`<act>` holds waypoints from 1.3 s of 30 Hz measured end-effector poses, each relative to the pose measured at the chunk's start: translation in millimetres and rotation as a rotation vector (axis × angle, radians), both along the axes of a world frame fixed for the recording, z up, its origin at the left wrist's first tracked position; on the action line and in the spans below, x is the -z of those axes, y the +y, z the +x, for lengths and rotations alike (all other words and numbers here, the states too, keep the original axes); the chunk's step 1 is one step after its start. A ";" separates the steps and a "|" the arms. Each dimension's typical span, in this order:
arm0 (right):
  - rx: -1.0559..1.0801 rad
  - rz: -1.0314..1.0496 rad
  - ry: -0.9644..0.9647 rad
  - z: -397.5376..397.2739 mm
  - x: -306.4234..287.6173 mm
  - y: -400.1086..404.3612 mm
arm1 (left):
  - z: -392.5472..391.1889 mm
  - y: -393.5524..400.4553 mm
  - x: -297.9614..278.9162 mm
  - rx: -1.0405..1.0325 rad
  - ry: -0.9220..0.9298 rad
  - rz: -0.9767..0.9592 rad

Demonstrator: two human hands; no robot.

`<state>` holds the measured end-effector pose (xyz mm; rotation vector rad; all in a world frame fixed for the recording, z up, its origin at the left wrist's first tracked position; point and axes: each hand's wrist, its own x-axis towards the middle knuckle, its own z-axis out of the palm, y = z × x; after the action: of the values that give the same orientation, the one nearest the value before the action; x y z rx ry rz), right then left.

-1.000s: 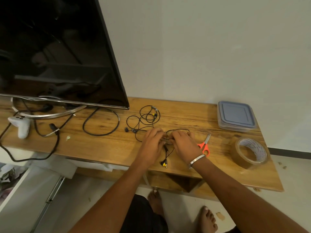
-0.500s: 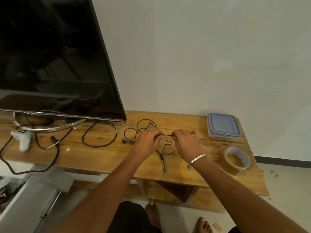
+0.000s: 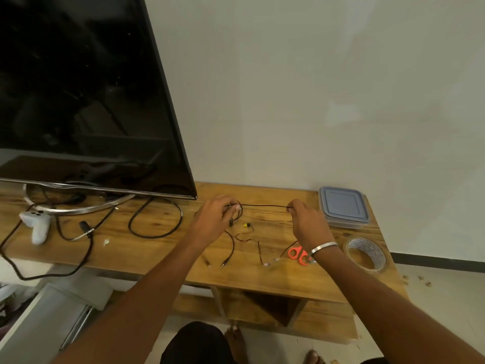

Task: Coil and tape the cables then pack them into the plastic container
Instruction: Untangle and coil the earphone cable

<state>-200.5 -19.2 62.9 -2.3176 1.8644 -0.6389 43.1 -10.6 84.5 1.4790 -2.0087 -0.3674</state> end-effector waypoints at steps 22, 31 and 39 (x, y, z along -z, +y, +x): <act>0.189 -0.169 -0.563 -24.9 -39.5 -10.2 | 1.0 -6.3 -29.8 -0.065 0.230 0.002; 0.413 -0.114 -0.472 -47.7 -20.8 -14.6 | 27.3 -10.1 -30.4 -0.158 0.370 0.200; 0.308 0.128 -0.320 -34.2 -4.3 -1.6 | 30.7 -8.5 -32.5 -0.149 0.675 0.413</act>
<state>-234.7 -20.7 67.2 -1.7433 2.0477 -0.8385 73.8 -19.1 116.9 1.4597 -1.3220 -1.1025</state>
